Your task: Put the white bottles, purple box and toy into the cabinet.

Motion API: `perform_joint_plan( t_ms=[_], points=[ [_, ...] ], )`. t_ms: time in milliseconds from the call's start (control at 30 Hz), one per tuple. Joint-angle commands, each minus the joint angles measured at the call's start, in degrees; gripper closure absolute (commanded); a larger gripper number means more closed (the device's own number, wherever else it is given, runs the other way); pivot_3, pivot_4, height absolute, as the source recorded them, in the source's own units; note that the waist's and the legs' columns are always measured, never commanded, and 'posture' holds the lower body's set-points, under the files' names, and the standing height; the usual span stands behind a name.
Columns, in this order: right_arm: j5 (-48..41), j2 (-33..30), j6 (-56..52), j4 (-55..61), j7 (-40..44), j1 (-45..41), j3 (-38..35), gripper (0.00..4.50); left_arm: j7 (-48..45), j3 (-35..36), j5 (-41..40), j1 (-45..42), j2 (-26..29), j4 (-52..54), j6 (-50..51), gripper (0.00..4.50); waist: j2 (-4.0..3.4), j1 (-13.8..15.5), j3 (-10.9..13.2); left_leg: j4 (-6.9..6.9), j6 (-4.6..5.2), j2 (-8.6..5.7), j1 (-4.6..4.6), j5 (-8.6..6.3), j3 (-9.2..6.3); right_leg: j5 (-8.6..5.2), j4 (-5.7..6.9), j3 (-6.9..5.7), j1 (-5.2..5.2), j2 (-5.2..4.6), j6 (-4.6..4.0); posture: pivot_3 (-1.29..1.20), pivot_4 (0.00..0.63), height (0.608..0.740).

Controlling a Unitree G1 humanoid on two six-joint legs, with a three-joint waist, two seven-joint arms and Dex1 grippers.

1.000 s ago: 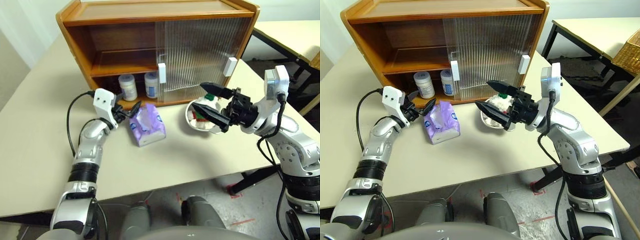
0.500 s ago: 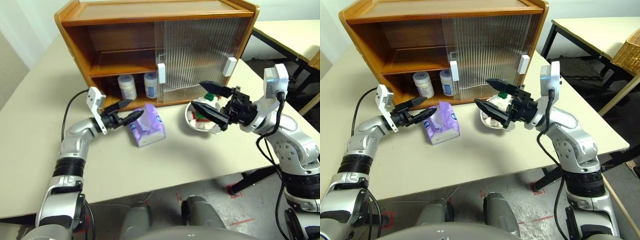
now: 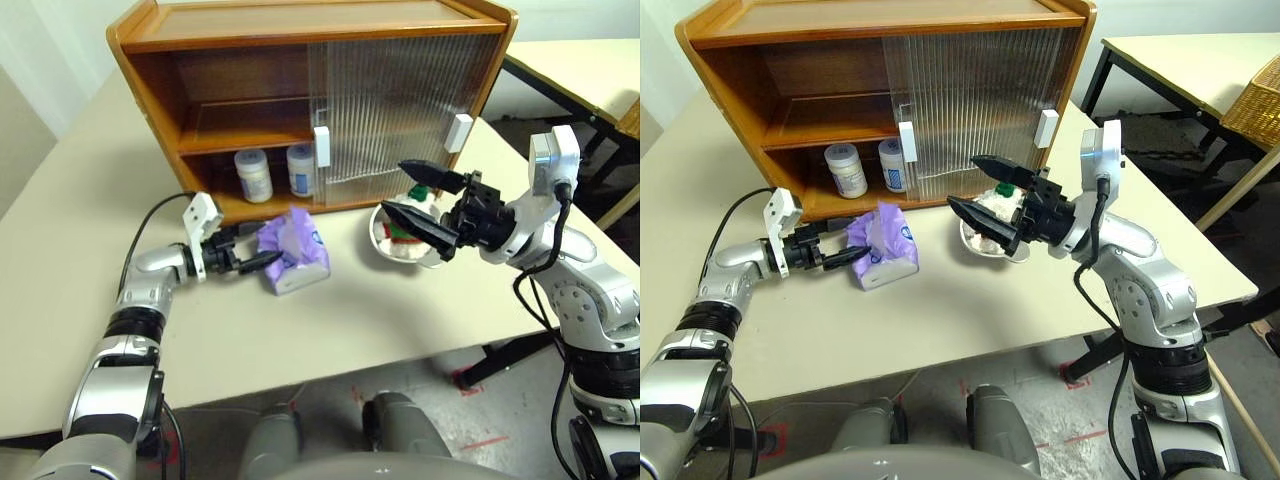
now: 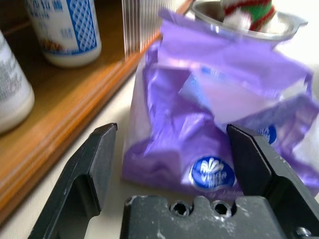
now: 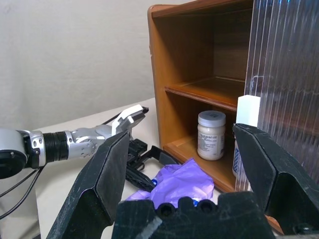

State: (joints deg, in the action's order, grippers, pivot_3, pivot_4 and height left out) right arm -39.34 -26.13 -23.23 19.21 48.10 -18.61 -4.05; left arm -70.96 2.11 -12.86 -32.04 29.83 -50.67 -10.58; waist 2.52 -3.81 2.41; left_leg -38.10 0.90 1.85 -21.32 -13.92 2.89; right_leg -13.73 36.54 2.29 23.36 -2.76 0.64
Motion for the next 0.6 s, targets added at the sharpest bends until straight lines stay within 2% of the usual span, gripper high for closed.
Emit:
perform_joint_plan(
  t_ms=[33, 233, 300, 367, 600],
  points=[
    [-0.64, -0.31, -0.62, 1.44, -0.56, -0.49, -0.21, 0.0, 1.02, -0.95, 2.29, -0.23, -0.7, -2.11, -2.26, 0.03, 0.0, 0.0, 0.0, 0.0, 0.0, 0.0, 0.0, 0.0, 0.0, 0.0, 0.0, 0.0, 0.0, -0.01, 0.0, -0.09, 0.0, 0.74],
    [-0.96, -0.23, -0.9, 1.74, -0.91, -0.77, -0.31, 0.0, 3.57, -1.5, 4.07, -0.18, -1.75, -4.05, -4.13, 0.03, -0.02, 0.0, -0.02, 0.0, -0.01, -0.02, 0.01, 0.0, 0.0, 0.01, 0.01, 0.0, -0.01, -0.05, 0.03, -0.09, 0.0, 0.74],
    [-0.9, -0.12, -0.82, 1.68, -0.95, -0.87, -0.16, 0.0, 4.25, -1.61, 4.57, -0.37, -2.1, -4.59, -5.25, 0.4, -0.03, 0.08, -0.02, 0.0, -0.01, -0.02, 0.01, 0.0, 0.01, 0.02, 0.01, 0.0, -0.01, -0.06, 0.04, -0.09, 0.0, 0.74],
    [-0.84, 0.0, -0.77, 1.57, -0.96, -0.95, -0.02, 0.0, 4.69, -1.55, 4.8, -0.7, -2.48, -5.24, -6.01, 1.02, -0.04, 0.12, -0.03, -0.01, -0.01, -0.04, 0.01, 0.0, 0.0, 0.02, 0.02, -0.01, -0.02, -0.07, 0.05, -0.09, 0.0, 0.74],
    [-0.46, 0.21, -0.26, 0.81, -0.44, -1.12, 0.24, 0.0, 4.02, -1.25, 4.51, -1.78, -2.71, -5.56, -7.25, 3.66, -0.04, 0.09, -0.04, -0.01, 0.0, -0.05, 0.02, 0.0, 0.01, 0.05, 0.03, -0.01, -0.03, -0.07, 0.07, -0.08, 0.0, 0.74]
  ],
)
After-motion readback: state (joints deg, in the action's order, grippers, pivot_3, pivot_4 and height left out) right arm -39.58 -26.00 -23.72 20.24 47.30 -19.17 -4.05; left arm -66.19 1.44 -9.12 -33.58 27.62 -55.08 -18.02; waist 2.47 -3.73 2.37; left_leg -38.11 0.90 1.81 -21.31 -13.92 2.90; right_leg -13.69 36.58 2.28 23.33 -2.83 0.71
